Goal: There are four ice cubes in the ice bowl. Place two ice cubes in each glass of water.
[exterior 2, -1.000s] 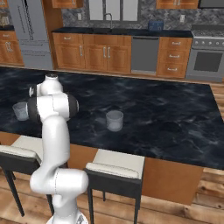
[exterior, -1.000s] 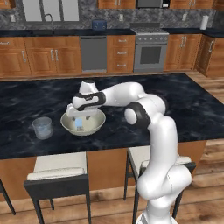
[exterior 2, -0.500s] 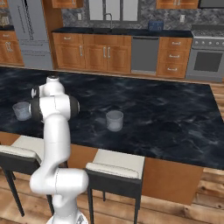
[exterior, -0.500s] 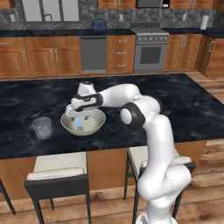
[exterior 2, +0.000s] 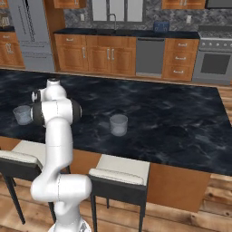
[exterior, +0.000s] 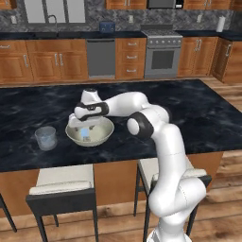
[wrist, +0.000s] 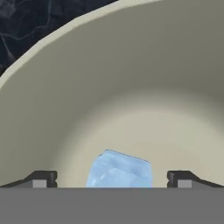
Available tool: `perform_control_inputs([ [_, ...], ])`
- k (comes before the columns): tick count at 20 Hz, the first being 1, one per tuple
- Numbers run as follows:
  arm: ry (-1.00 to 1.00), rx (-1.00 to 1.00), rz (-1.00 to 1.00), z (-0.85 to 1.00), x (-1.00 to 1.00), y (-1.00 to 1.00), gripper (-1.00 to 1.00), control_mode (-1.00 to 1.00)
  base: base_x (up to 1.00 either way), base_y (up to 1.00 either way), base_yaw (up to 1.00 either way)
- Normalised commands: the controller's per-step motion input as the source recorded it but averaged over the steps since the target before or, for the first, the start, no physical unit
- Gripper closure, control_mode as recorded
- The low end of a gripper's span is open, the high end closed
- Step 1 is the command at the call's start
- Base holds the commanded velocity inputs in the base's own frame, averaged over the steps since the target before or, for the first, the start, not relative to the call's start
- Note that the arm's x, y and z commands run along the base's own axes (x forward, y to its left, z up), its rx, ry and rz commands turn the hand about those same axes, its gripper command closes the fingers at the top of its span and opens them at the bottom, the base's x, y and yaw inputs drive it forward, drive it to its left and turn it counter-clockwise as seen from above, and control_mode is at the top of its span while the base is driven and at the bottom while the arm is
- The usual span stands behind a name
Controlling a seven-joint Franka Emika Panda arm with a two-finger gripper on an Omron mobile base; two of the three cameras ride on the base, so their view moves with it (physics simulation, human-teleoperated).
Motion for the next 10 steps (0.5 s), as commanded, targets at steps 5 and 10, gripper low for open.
perform_control_inputs([
  [5,0.0,-0.04,0.0,-0.2,0.0,0.05,-1.0,-1.0,0.0,0.0,0.0],
  [10,0.0,-0.07,0.0,-0.29,0.0,0.0,-1.0,-1.0,0.0,0.0,0.0],
])
